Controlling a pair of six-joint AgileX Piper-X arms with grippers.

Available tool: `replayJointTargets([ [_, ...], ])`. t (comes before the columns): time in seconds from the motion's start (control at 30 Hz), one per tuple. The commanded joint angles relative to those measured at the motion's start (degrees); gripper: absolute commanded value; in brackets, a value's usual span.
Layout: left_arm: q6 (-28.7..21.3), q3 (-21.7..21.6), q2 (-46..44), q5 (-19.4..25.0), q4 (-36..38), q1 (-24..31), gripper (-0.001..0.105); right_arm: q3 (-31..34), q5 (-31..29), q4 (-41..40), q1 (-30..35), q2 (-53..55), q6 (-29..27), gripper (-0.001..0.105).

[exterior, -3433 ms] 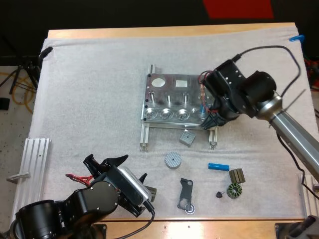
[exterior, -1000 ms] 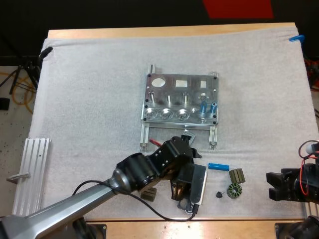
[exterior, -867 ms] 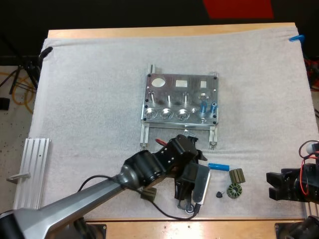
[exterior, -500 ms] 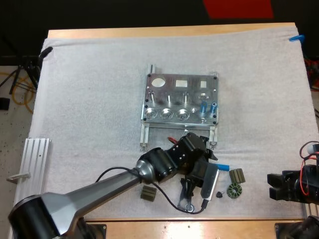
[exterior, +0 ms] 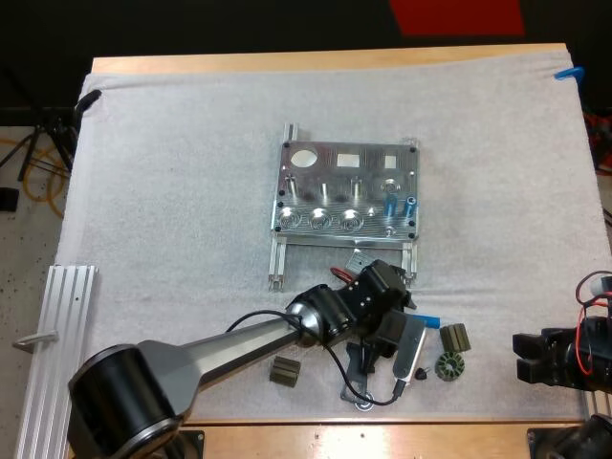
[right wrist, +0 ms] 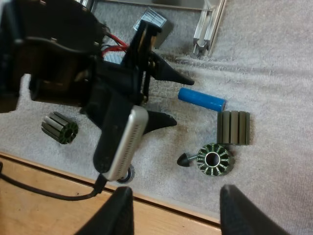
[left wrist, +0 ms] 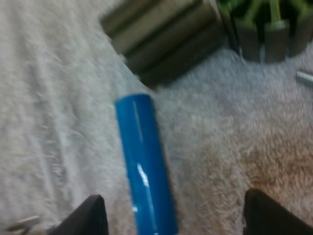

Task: Load cells from right to left

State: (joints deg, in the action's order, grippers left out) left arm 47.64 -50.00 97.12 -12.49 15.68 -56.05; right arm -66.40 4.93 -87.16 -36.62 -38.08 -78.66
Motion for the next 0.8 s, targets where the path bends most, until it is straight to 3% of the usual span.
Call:
replayJointTargets([
  [0.0,-0.5,-0.3,0.6,0.7,-0.6,0.0,0.058,-0.1,0.4,-0.8,0.4,0.1,0.1,0.041],
  [0.23,-0.9,-0.6,2.2,1.3,-4.0,0.0,0.058,-0.1,0.5,-1.0,0.4,0.1,0.1,0.041],
  [0.43,-0.9,-2.1,3.3,1.7,-3.9,0.0,0.051,-0.1,1.2,-1.5,0.4,0.1,0.1,0.041],
  [0.77,-1.1,-3.0,4.4,2.5,-3.9,0.0,0.051,-0.1,1.8,-1.5,0.4,0.1,0.1,0.041],
])
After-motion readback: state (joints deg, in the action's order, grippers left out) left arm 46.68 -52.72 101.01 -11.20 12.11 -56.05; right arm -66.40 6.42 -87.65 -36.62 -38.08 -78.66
